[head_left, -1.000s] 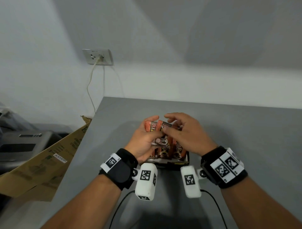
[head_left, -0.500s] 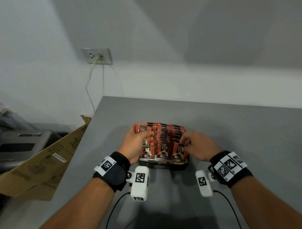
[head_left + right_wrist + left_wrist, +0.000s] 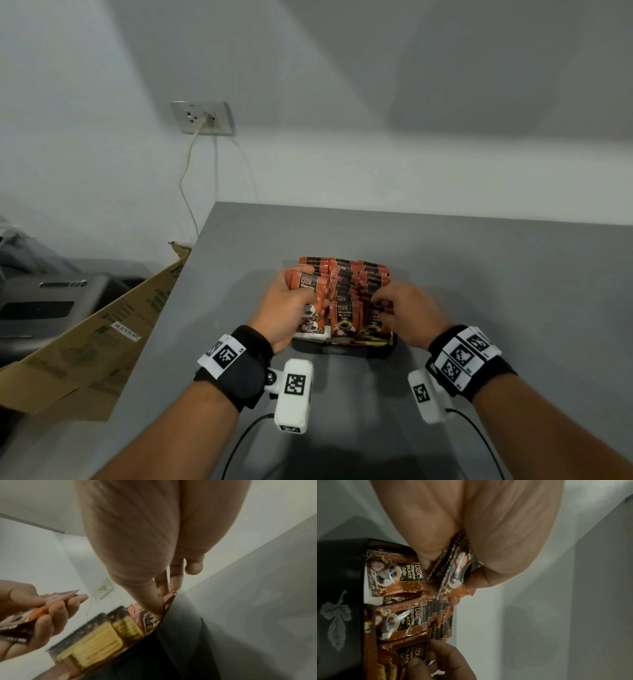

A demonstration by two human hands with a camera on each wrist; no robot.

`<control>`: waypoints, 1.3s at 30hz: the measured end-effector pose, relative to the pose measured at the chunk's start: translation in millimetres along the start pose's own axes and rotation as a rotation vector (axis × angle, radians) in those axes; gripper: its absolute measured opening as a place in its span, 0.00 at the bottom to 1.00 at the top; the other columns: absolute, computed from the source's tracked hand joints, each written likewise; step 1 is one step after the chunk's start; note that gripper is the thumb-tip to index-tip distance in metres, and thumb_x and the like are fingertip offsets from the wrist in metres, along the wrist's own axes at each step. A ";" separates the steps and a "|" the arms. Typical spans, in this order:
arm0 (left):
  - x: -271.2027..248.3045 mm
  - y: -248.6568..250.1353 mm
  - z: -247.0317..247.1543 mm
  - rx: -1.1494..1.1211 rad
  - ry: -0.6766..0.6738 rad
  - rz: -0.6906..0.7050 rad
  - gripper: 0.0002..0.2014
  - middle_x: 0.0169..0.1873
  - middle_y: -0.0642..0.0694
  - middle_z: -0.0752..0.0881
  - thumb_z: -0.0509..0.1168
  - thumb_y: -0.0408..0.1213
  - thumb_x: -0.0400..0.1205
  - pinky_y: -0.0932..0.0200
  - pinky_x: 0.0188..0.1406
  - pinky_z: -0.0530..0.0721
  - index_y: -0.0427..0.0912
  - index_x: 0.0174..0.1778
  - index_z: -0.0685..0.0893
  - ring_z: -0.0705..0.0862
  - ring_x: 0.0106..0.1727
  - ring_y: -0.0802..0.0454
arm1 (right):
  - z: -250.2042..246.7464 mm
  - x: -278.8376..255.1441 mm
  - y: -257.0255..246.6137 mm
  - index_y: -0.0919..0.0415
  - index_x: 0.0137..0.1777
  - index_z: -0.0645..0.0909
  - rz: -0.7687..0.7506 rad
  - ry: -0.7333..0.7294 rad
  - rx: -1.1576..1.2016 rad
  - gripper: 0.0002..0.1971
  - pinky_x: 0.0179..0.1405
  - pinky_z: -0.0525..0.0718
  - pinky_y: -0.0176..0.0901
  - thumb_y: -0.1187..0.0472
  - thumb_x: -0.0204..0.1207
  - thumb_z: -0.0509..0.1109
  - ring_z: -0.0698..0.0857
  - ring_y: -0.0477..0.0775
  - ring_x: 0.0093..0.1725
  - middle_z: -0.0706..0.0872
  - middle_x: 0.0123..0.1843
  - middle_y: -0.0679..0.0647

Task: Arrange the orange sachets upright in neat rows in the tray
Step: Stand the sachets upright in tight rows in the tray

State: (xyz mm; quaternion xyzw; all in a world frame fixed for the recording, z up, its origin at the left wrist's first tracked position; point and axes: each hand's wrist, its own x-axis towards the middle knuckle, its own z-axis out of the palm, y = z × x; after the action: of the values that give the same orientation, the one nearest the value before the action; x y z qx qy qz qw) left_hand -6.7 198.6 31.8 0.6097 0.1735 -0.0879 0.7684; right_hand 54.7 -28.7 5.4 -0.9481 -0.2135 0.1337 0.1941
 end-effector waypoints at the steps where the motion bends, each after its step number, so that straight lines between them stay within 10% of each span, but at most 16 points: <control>1: 0.8 -2.0 -0.8 0.026 0.006 0.005 0.24 0.49 0.34 0.89 0.62 0.14 0.76 0.38 0.55 0.86 0.39 0.65 0.78 0.89 0.45 0.40 | -2.3 -1.4 0.3 0.52 0.65 0.85 0.006 0.018 0.007 0.16 0.64 0.79 0.40 0.60 0.78 0.75 0.80 0.48 0.61 0.82 0.62 0.47; 6: 0.7 -2.5 4.3 0.141 -0.036 0.072 0.28 0.57 0.32 0.87 0.72 0.15 0.73 0.40 0.57 0.88 0.45 0.65 0.79 0.89 0.50 0.42 | -32.0 -11.2 -23.7 0.48 0.58 0.87 -0.053 0.202 0.268 0.10 0.45 0.76 0.20 0.57 0.77 0.76 0.80 0.33 0.43 0.82 0.44 0.35; 9: 1.4 2.7 15.4 0.178 -0.100 0.124 0.31 0.57 0.30 0.87 0.77 0.18 0.67 0.35 0.57 0.87 0.43 0.65 0.80 0.89 0.54 0.35 | -43.5 -9.5 -49.3 0.43 0.60 0.87 -0.122 0.108 0.483 0.13 0.49 0.81 0.26 0.56 0.76 0.77 0.86 0.35 0.47 0.90 0.48 0.40; 19: 11.6 -0.6 -14.7 0.119 0.186 0.109 0.14 0.47 0.41 0.90 0.70 0.27 0.81 0.56 0.39 0.85 0.43 0.61 0.81 0.87 0.41 0.52 | -26.6 15.1 -55.9 0.49 0.51 0.87 -0.021 -0.018 0.170 0.07 0.43 0.80 0.28 0.63 0.78 0.76 0.87 0.41 0.47 0.88 0.48 0.41; 27: 6.6 -8.5 -22.0 0.137 0.151 0.087 0.10 0.35 0.47 0.87 0.69 0.27 0.81 0.55 0.37 0.82 0.39 0.58 0.81 0.83 0.36 0.51 | 3.8 26.9 -56.6 0.54 0.53 0.86 -0.088 -0.100 -0.069 0.13 0.49 0.87 0.42 0.72 0.78 0.68 0.86 0.51 0.50 0.86 0.52 0.48; 39: 4.3 -9.9 -16.7 0.124 0.095 0.051 0.16 0.44 0.37 0.90 0.63 0.18 0.80 0.50 0.44 0.89 0.37 0.60 0.79 0.91 0.43 0.44 | 5.6 25.3 -55.9 0.56 0.69 0.85 -0.107 -0.028 -0.016 0.18 0.69 0.80 0.44 0.66 0.80 0.70 0.82 0.52 0.66 0.86 0.66 0.52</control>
State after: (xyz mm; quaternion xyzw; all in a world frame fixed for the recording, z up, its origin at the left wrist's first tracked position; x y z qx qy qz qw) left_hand -8.8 212.6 17.9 0.6638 0.1883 -0.0499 0.7221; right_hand 55.1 31.2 19.9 -0.9348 -0.2678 0.1345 0.1905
